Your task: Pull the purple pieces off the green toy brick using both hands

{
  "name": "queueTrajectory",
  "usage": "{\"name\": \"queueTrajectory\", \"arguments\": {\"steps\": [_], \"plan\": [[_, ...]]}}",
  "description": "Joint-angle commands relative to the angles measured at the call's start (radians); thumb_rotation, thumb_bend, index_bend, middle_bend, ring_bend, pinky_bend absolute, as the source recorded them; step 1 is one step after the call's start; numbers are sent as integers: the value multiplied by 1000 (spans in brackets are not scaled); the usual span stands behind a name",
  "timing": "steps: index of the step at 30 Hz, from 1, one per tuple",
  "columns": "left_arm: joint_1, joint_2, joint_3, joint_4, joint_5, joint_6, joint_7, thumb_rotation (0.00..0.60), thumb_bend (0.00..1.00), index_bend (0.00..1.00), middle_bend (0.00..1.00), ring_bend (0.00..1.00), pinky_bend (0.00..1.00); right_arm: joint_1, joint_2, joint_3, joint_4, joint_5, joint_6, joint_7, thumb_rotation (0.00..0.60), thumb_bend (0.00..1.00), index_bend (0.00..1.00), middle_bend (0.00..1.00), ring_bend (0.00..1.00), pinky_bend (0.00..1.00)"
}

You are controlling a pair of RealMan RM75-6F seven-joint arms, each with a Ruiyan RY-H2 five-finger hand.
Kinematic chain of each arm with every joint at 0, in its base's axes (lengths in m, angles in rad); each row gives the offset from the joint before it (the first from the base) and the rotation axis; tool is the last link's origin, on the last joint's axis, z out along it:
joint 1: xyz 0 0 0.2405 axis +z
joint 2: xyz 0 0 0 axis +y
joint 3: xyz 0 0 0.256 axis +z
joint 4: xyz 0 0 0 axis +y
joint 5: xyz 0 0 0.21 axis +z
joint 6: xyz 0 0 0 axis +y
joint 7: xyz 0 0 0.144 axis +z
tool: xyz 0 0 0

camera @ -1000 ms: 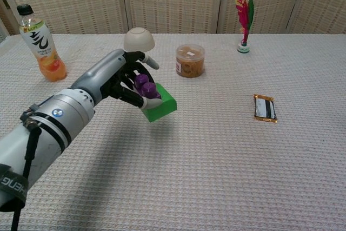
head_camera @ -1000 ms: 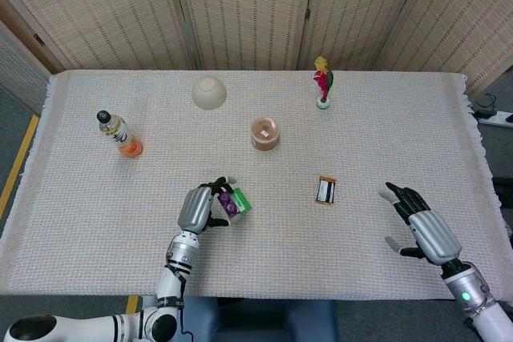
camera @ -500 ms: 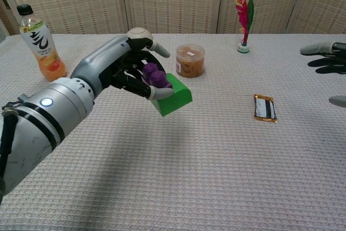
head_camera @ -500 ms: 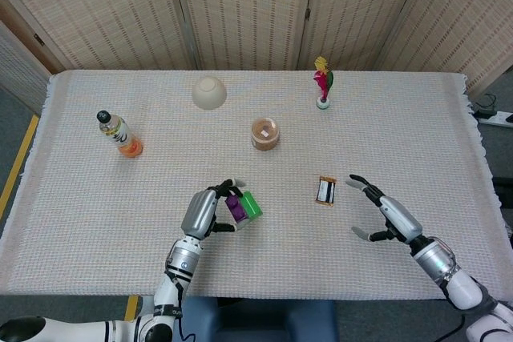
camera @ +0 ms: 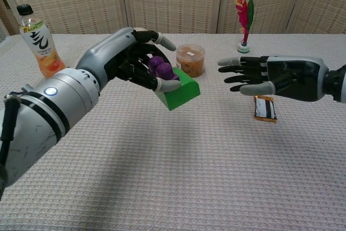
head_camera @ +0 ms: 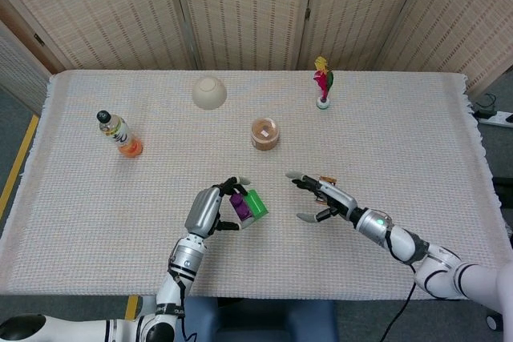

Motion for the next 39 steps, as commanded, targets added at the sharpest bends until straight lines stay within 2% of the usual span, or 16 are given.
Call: {"name": "queueTrajectory", "arguments": {"steps": [1,6,12,29,35,39], "plan": [[-4,-2,-3,3,-3,-2,3,600,288,326,470,557,386,40,-64,-11,42,-4,-17,36,600,372,0,0,0,0],[-10,-7,-4,4,-2,1,8,600,288,326,470,558,386,79,-128,-10,76,11,-19,72,600,371,0,0,0,0],[-13,-7,-6,7,-9,0,7,600,288,326,470,556,386,95,-182,-10,98,40,-20,34,600,372,0,0,0,0],[-16,-9,5,22,-14,-9,-10,600,288,326,470,556,386,130,-211,3,73,99,-8,24,600,372,5,0,0,0],[-17,-14,5,28,-15,-13,-18,600,289,326,470,556,386,141,-218,43,49,153,-35,-33,600,372,248,10,6,26],[-17,-18,7,35,-12,-11,-22,600,289,326,470,557,386,141,-219,56,27,182,-56,-66,600,372,345,43,27,48]]}}
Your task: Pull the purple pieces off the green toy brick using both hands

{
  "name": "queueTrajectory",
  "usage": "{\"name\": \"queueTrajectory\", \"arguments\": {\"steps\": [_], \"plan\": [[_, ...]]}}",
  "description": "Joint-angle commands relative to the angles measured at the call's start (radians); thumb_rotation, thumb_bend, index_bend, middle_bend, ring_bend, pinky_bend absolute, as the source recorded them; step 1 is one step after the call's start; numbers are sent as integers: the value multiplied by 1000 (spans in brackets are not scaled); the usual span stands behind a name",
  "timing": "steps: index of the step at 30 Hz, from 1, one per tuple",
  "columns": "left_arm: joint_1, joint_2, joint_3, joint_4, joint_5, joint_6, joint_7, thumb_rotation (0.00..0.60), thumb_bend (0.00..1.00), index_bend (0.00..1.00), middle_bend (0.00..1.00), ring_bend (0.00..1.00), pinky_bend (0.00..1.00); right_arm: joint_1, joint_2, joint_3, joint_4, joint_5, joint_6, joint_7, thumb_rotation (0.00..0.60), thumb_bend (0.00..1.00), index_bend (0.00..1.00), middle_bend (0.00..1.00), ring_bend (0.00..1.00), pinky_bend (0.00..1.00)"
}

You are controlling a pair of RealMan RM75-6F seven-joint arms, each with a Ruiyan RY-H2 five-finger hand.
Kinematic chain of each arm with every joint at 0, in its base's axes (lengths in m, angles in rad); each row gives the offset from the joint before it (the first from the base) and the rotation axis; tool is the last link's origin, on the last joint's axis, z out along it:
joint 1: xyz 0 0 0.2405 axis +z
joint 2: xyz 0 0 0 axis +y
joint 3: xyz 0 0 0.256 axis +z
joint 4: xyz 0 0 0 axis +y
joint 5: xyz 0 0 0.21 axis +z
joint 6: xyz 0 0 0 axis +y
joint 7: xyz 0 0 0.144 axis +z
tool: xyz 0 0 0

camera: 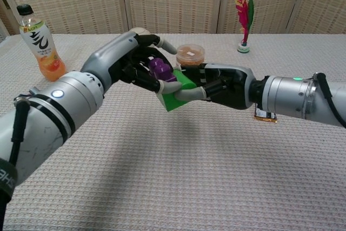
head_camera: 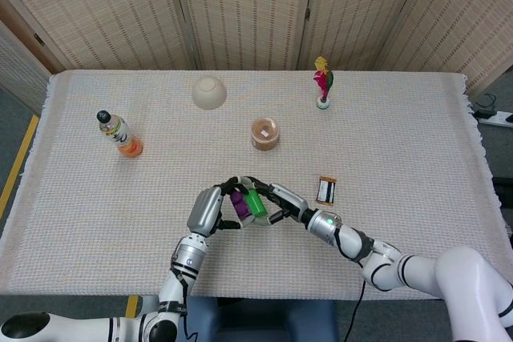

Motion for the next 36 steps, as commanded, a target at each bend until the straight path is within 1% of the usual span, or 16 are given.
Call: {"name": "queueTrajectory", "arguments": {"steps": [1,7,14,23,29,32,36], "plan": [[0,-2,1,2,2,2,-2,600,289,326,470,557,386,1,-4,15,-20,29,-19,-34,600,371,376,61,42,61],[2,-4,-2,7,11,9,-11,600,289,331,472,561,386,-12,-12,33,-38,64,-27,-94,600,371,516,130,101,115],[-2,-1,-16,9,29,17,-25,600,293,337,477,564,387,-28,-19,41,-43,91,-43,-164,600,372,581,160,132,139],[-6,6,-30,20,30,16,-36,600,294,340,479,568,388,-42,-42,37,-2,89,-61,-170,600,372,588,162,141,148],[-12,6,-33,28,38,17,-39,600,294,341,479,568,388,-49,-36,35,6,76,-51,-176,600,372,588,162,141,149],[-14,9,-34,30,43,17,-38,600,294,341,479,568,388,-58,-19,34,-8,69,-35,-199,600,371,588,162,141,149],[-10,23,-23,35,59,23,-37,600,294,341,479,567,387,-75,42,29,-56,57,0,-305,600,371,588,162,141,148]]}}
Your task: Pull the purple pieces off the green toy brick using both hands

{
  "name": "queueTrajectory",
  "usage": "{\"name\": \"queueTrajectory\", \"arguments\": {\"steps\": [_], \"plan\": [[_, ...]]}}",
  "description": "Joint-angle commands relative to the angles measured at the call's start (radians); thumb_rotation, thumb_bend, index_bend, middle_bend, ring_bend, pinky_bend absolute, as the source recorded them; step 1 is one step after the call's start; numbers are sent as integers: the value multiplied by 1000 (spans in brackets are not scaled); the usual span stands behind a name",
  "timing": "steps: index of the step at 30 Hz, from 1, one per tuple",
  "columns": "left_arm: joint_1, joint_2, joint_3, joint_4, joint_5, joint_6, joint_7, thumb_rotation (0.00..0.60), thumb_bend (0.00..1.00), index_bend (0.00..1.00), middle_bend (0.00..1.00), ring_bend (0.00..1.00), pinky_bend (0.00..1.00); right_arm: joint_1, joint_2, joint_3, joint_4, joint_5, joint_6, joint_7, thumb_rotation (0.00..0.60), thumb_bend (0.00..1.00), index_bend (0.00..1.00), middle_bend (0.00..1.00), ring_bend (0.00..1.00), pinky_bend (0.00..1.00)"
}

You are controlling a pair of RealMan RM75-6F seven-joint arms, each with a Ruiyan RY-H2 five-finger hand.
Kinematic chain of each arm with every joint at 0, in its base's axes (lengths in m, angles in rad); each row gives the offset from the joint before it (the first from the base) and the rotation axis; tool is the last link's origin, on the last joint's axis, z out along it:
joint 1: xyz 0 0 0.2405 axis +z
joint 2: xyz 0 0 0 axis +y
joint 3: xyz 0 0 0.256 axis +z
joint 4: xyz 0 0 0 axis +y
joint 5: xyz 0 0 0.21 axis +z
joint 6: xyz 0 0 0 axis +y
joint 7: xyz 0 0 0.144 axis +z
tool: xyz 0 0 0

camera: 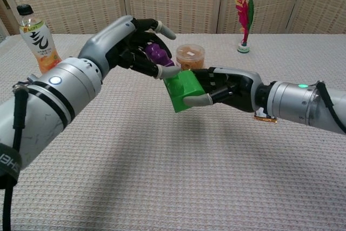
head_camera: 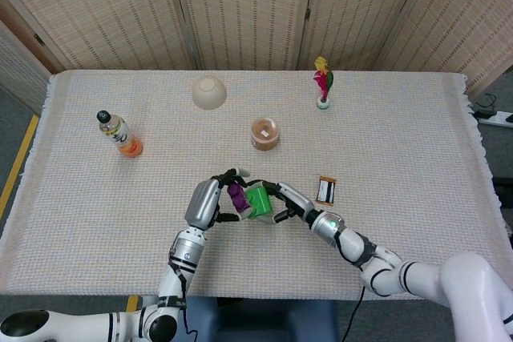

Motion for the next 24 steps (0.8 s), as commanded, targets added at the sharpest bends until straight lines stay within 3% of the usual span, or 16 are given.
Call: {"name": "queueTrajectory", "arguments": {"steps": [1,8,13,17,24], "plan": [[7,13,12,7,12,4,-1,600,294,340,479,566,386,-19,66,-4,-54,-11,33,-116,600,372,588,162,141,148],[45,51,45,71,49,11,-88,600,294,338,480,562,385,-64,251,-8,-221,46,34,-474,600,371,588,162,140,149],[66,54,94,179,87,3,-145,600,293,335,479,554,385,-105,348,-11,-313,118,37,-748,600,372,588,162,140,149],[82,28,136,296,91,-19,-180,600,291,333,479,553,384,-133,378,-9,-334,185,38,-928,600,371,588,162,140,148],[95,-26,163,451,129,-38,-304,600,291,332,479,551,380,-147,393,-10,-356,269,-9,-1111,600,371,588,162,131,148]]}}
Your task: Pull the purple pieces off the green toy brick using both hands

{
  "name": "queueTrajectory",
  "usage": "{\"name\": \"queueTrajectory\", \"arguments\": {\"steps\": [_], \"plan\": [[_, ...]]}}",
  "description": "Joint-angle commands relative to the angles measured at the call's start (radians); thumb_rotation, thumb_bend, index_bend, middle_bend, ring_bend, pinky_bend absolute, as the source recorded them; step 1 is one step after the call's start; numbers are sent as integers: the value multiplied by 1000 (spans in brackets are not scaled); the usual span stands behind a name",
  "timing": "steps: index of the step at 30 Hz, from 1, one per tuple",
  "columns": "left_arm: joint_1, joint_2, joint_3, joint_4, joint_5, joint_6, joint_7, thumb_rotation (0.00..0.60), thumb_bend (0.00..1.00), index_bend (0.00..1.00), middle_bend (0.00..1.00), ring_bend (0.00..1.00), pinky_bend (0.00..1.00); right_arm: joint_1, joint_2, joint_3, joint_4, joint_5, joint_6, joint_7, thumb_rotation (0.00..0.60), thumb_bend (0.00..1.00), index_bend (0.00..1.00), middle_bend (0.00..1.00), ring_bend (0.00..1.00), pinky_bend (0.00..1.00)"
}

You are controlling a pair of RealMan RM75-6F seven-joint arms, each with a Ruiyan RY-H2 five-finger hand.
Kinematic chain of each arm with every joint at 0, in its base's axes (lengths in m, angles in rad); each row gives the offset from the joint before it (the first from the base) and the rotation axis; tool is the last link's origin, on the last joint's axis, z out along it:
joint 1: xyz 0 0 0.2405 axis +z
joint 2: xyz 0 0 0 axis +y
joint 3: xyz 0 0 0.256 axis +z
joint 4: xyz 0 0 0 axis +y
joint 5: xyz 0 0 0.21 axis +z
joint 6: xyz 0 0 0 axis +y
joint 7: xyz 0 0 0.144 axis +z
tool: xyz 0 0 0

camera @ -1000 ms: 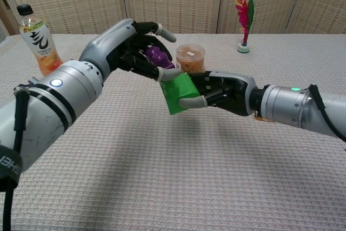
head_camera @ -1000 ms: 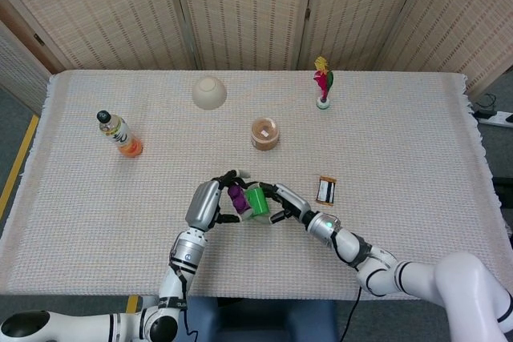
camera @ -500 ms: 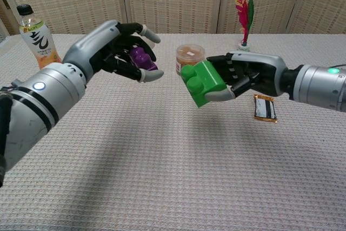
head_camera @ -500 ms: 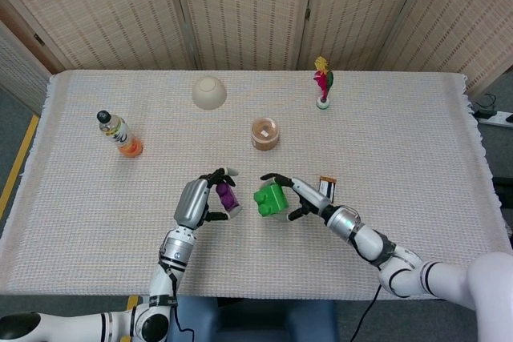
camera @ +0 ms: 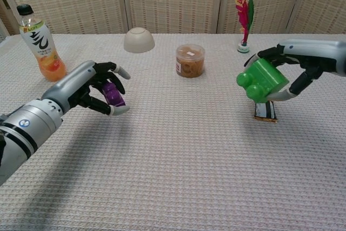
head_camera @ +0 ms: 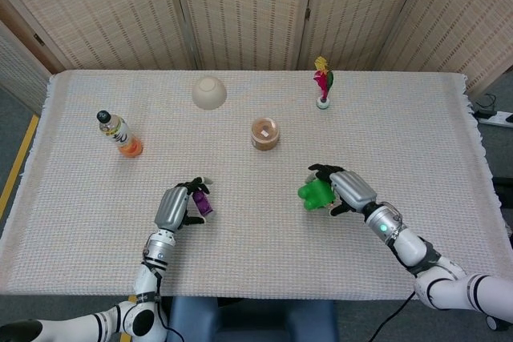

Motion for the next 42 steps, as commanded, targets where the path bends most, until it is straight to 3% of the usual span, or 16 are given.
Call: {"name": "queueTrajectory", "arguments": {"steps": [1,9,12,13,14,16,18,22,31,36,39,42], "plan": [[12,-38,19,82,25,-19,-90,600,291,332,479,551,379,-18,17,2,-21,65,-32,-110,600,372,588,162,129,148],[-1,-110,17,228,35,-76,-192,600,290,334,479,545,373,-22,-6,5,-36,140,-66,-264,600,371,588,159,124,148],[-9,-118,12,258,46,-79,-203,600,289,315,474,480,327,-22,-15,8,-32,156,-74,-307,600,371,540,130,101,125],[-12,-118,12,263,52,-80,-206,600,288,291,456,433,295,-20,-13,8,-33,165,-87,-313,600,371,468,99,79,100],[-14,-117,13,266,58,-82,-213,600,288,266,428,379,260,-13,-6,8,-37,181,-114,-317,600,372,333,52,44,58],[-18,-111,16,269,63,-94,-211,600,283,181,293,194,158,-3,8,9,-45,205,-153,-322,600,371,114,6,8,10],[-23,-102,19,266,65,-108,-190,600,265,94,154,54,80,0,14,14,-48,219,-166,-330,600,371,4,0,0,0],[-22,-95,14,250,65,-104,-170,600,241,13,7,0,4,-8,18,23,-56,216,-154,-337,600,372,0,0,0,0],[-13,-31,11,155,105,-50,-130,600,233,0,0,0,0,-50,90,55,-126,121,-96,-247,600,367,0,0,0,0],[1,134,67,-5,181,-35,-61,600,233,0,0,0,0,-138,143,33,-163,-92,102,-185,600,367,0,0,0,0],[24,249,99,-114,218,-12,-14,600,232,0,0,0,0,-212,163,-5,-169,-159,222,-233,600,367,0,0,0,0],[66,327,152,-155,295,68,16,600,233,5,0,0,0,-302,159,-33,-173,-181,351,-326,600,367,0,0,0,0]]}}
